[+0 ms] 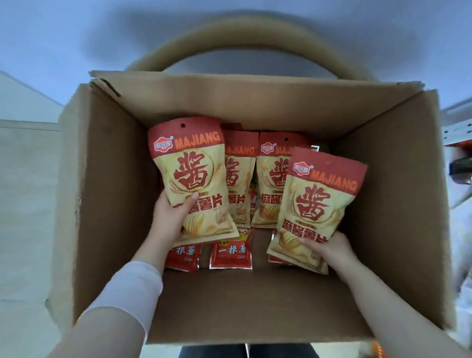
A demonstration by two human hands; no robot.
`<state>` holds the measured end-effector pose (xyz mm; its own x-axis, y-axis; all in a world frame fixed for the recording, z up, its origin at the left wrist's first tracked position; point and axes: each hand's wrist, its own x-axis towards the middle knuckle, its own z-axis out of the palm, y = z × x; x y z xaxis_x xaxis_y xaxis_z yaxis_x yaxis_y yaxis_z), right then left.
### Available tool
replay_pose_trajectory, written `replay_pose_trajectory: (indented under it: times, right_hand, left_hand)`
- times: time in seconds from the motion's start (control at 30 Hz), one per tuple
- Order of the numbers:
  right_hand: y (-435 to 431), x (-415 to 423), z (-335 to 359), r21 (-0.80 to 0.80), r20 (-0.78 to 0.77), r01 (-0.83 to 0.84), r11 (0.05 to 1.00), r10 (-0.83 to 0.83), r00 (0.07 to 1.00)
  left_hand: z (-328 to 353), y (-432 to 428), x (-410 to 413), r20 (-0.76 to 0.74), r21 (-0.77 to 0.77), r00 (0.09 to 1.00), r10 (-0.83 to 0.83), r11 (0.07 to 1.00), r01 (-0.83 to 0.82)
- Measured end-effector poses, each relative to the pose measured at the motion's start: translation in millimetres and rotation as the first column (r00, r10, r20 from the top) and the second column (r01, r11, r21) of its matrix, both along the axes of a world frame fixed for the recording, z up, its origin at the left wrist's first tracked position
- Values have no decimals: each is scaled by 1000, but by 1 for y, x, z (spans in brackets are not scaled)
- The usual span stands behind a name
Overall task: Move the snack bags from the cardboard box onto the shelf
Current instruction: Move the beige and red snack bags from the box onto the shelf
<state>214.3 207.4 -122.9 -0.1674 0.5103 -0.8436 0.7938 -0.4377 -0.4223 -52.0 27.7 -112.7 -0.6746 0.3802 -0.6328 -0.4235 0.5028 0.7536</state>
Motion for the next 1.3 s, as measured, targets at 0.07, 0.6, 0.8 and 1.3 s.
replay_pose_trajectory:
  times: [0.07, 0.6, 0.8, 1.3]
  right_hand:
    - [0, 3, 30, 47, -53, 4, 999, -2, 999]
    - [-143, 172, 272, 350, -503, 610, 711, -407, 762]
    - [-221, 302, 320, 406, -519, 739, 538, -530, 671]
    - [-443, 711, 395, 517, -635, 854, -62, -697, 334]
  left_hand:
    - [31, 2, 7, -23, 43, 999, 33, 999, -32]
    - [257, 4, 157, -218, 514, 936, -275, 783, 349]
    - [327, 7, 289, -350, 598, 800, -488, 540, 592]
    - [396, -65, 785, -567, 598, 372, -735, -57, 799]
